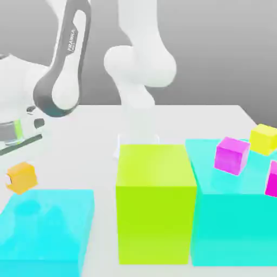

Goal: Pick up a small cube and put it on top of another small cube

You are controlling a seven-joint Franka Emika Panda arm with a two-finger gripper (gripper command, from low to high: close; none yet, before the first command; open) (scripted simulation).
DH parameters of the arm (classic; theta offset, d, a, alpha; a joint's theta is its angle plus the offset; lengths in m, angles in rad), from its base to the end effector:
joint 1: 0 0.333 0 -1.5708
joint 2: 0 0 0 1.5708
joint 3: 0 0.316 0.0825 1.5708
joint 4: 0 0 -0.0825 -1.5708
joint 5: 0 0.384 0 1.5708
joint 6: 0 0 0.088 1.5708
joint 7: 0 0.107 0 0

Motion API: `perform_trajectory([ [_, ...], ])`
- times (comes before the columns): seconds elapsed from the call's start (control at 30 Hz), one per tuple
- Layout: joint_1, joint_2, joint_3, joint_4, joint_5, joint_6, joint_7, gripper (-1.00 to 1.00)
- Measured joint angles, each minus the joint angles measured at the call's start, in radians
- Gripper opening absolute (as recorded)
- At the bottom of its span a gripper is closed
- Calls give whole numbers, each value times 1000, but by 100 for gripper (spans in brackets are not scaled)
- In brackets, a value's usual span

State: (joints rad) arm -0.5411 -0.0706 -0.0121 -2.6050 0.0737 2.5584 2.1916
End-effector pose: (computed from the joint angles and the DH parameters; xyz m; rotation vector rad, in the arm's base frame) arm 0.3716 -0.2307 0.2809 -0.5172 3.0517 0.0224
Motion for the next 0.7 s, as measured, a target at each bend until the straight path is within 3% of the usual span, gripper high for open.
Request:
perform_trajectory([
  [0.43,393,-325,344,121,105,-429,70,-100],
  [0.57,504,-317,468,109,130,-416,102,-100],
  [0.6,515,-305,485,96,132,-392,107,100],
  [0.7,515,-305,485,96,132,-392,107,100],
])
